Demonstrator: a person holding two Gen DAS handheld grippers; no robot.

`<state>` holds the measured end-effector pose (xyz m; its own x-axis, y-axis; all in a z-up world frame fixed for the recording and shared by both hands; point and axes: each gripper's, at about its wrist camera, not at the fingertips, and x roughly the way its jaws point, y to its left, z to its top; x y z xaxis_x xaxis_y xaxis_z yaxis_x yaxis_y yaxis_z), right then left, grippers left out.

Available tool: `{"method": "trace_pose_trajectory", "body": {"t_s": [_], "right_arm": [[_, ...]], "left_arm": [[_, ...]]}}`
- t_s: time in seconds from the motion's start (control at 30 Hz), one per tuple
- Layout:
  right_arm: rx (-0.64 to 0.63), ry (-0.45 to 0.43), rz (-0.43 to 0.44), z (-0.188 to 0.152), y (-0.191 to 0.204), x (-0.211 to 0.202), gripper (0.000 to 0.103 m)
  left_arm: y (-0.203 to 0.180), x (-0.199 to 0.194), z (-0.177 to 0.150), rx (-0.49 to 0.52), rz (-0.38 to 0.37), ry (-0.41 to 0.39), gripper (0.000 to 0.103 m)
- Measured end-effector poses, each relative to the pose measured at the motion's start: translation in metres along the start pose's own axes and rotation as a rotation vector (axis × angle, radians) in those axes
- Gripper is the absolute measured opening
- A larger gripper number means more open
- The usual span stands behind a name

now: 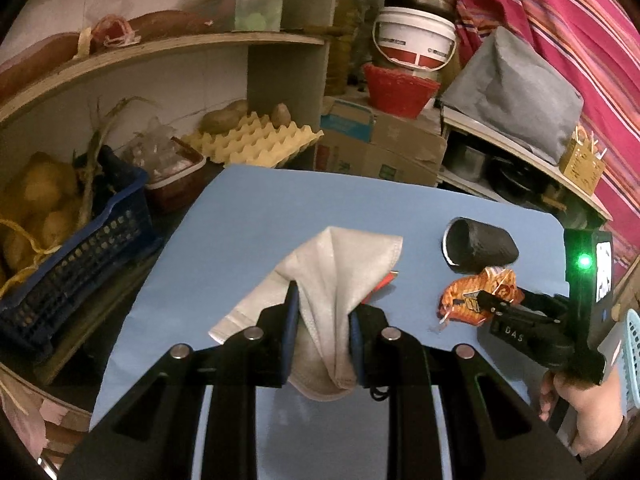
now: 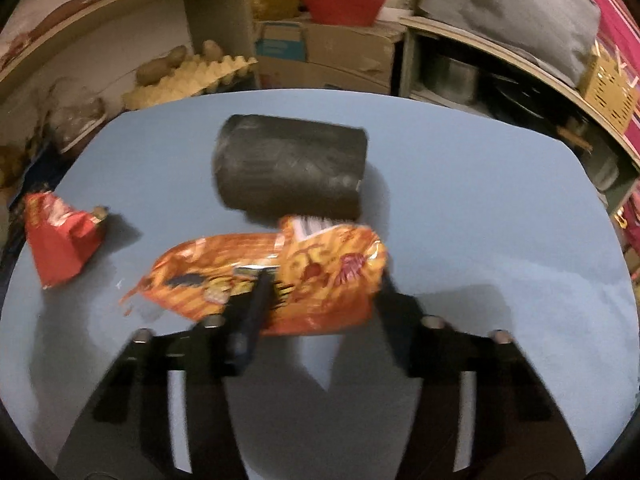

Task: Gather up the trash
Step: 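Carry both items to the basket and open the right tool to drop the orange wrapper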

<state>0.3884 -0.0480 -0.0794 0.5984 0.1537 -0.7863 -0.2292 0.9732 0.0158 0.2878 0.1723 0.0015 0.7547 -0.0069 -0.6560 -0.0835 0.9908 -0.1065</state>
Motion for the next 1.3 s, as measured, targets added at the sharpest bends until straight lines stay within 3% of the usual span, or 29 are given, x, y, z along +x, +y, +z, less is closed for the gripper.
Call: {"method": "trace_pose_trajectory", "body": {"t_s": [0.03,0.1,0.3,0.53,0.9,1.3], "right_arm": [[-0.005,-0.003,0.004,-0.001,0.002,-0.001,0.026],[-0.021,-0.012,-0.002,-0.005,0.004,-0.005,0.003],[-0.043,-0.037,-0.004,-0.023,-0.008,-0.025,0.002],[0.000,-0.081,-0.042,-0.052,-0.062,-0.079,0.002],[0.141,-0.190,-0.137,-0.119,-0.173,-0.184,0.002],[0.304,-0.303,-0.169,-0.165,-0.273,-0.256,0.002]], "left_arm": [[-0.002,-0.001,0.000,0.003,0.002,-0.002,0.023],[-0.004,-0.002,0.001,0.004,0.000,-0.005,0.023],[-0.015,-0.007,0.000,0.012,-0.002,-0.014,0.023],[-0.041,-0.016,0.002,0.023,-0.038,-0.026,0.023],[-0.123,-0.023,-0.014,0.134,-0.121,-0.019,0.023],[-0.240,-0.032,-0.044,0.217,-0.230,-0.024,0.023]]}}
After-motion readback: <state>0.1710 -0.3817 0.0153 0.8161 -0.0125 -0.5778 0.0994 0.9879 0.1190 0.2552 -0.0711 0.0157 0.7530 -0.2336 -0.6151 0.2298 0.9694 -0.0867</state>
